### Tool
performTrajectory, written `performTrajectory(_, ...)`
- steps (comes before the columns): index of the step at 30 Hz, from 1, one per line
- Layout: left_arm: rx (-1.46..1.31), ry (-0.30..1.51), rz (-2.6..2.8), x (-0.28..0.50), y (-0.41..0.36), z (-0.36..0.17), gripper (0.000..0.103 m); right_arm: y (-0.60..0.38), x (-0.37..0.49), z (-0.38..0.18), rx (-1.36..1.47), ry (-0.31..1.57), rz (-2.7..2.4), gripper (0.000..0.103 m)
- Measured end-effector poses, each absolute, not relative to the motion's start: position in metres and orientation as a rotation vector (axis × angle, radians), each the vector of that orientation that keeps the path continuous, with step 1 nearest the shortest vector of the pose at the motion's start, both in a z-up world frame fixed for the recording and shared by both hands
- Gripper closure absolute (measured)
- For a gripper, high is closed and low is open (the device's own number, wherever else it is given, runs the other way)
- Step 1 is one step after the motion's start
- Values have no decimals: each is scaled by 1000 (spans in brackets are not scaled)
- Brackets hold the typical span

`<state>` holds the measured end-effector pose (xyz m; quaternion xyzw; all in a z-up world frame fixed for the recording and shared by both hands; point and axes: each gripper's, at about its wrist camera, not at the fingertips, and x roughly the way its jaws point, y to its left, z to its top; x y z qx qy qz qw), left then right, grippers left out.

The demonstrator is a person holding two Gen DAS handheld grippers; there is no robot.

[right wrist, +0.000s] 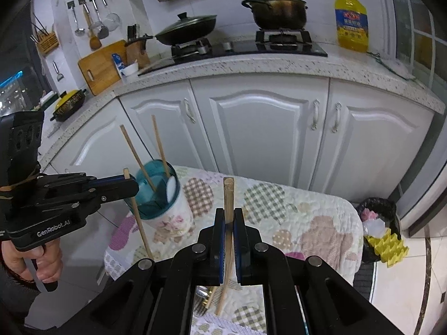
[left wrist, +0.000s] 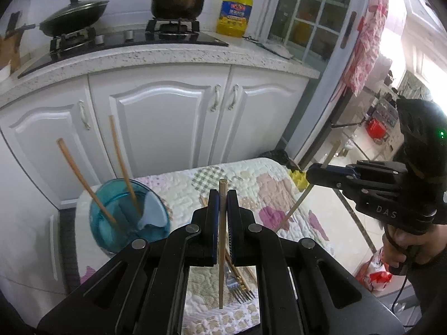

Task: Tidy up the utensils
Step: 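Lift the chopsticks and carry them toward the holder with both tools, then lower the chopsticks into the holder and open both tools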

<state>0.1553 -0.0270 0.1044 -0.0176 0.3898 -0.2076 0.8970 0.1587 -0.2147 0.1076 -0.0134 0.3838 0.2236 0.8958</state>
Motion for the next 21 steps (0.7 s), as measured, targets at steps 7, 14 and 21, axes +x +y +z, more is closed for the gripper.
performTrajectory(7,-89,740,-373,158,12,134,99,-193,161,125,-32,759,495,99)
performTrajectory(14,-114,658,-313,169,49,164,99,-166,166,154,-33,693,539,99)
performTrajectory(21,-148,549,-253,175,81,171,99,-132,175,178,35,597,591,99)
